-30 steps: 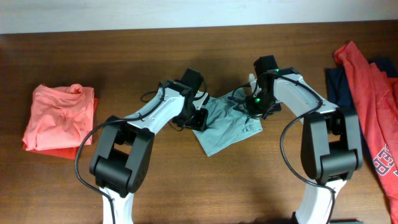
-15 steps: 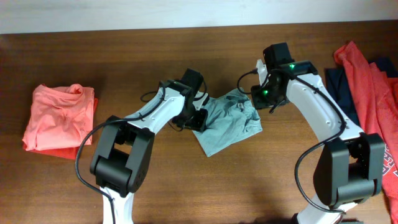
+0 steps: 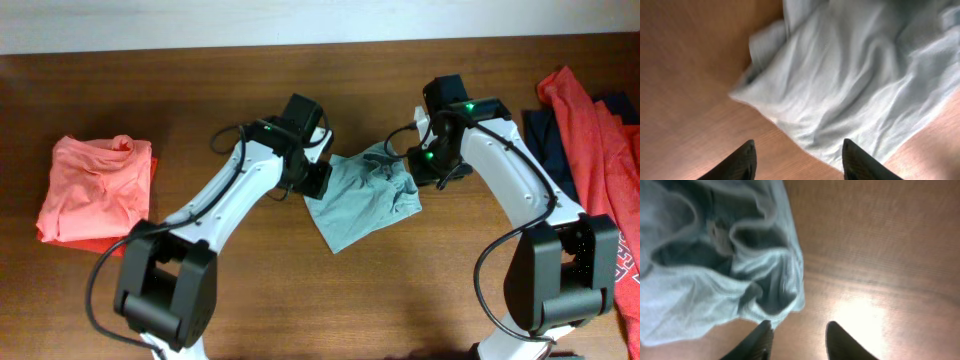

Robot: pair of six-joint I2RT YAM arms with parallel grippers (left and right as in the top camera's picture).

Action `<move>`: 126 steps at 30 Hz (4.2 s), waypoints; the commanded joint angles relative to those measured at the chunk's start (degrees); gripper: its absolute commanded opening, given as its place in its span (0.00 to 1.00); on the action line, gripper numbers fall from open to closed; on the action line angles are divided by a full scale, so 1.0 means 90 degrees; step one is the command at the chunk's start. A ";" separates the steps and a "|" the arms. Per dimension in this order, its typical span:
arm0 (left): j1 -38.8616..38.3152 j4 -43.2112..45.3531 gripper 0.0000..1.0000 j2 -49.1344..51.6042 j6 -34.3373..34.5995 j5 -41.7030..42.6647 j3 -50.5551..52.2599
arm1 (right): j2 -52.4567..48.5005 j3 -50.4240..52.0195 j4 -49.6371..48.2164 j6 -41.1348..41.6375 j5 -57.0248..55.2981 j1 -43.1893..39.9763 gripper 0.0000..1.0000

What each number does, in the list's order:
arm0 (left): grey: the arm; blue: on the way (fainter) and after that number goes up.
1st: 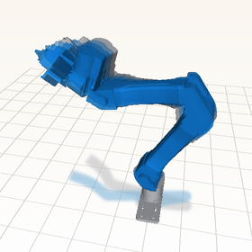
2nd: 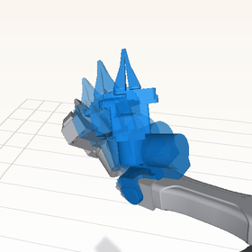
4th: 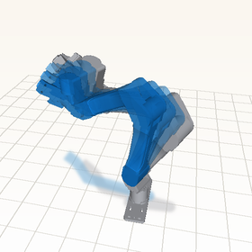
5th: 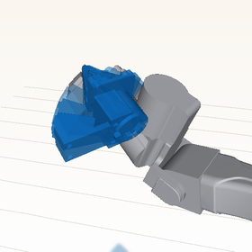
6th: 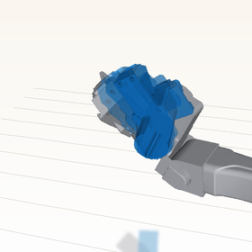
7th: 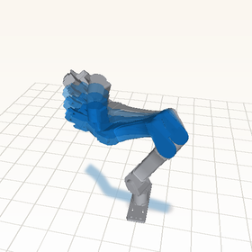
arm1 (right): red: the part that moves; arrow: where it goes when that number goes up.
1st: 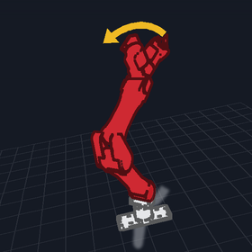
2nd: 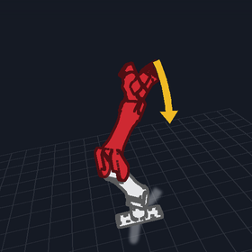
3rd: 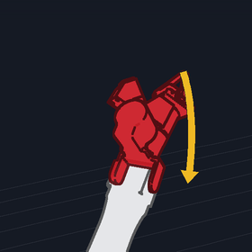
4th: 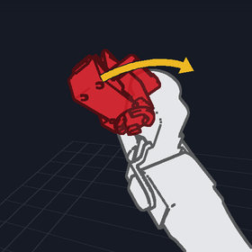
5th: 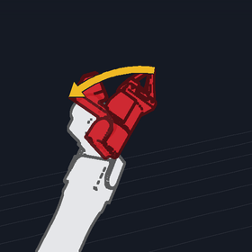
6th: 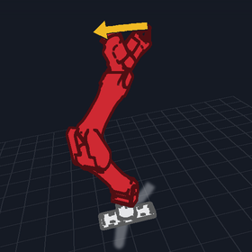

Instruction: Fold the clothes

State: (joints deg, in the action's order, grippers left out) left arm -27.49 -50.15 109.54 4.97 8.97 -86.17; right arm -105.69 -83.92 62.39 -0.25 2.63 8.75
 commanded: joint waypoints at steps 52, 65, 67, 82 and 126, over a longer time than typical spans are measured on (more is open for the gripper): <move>0.0398 0.2220 0.58 0.1341 -0.1090 -0.0143 -0.0121 | -0.0593 0.0058 -0.0015 -0.0250 0.2135 0.0483 0.44; 0.0396 0.1928 0.59 0.1377 -0.1090 -0.0119 -0.0121 | -0.0979 0.0078 -0.0087 -0.0075 0.1467 0.0483 0.41; 0.0386 0.1923 0.59 0.1377 -0.1090 -0.0119 -0.0119 | -0.0979 0.0124 -0.0092 -0.0032 0.1467 0.0486 0.41; 0.0272 0.1795 0.58 0.1479 -0.1090 -0.0121 -0.0097 | -0.0974 0.0398 -0.0233 0.0036 0.1464 0.0471 0.04; 0.0202 0.0991 0.53 0.1707 -0.0947 -0.0148 -0.0219 | -0.0906 0.0041 0.0053 0.0158 -0.0231 -0.0153 0.15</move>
State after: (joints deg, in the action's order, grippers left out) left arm -25.45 -39.68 123.76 -4.05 7.66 -88.40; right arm -114.08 -82.56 63.33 1.06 2.04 7.57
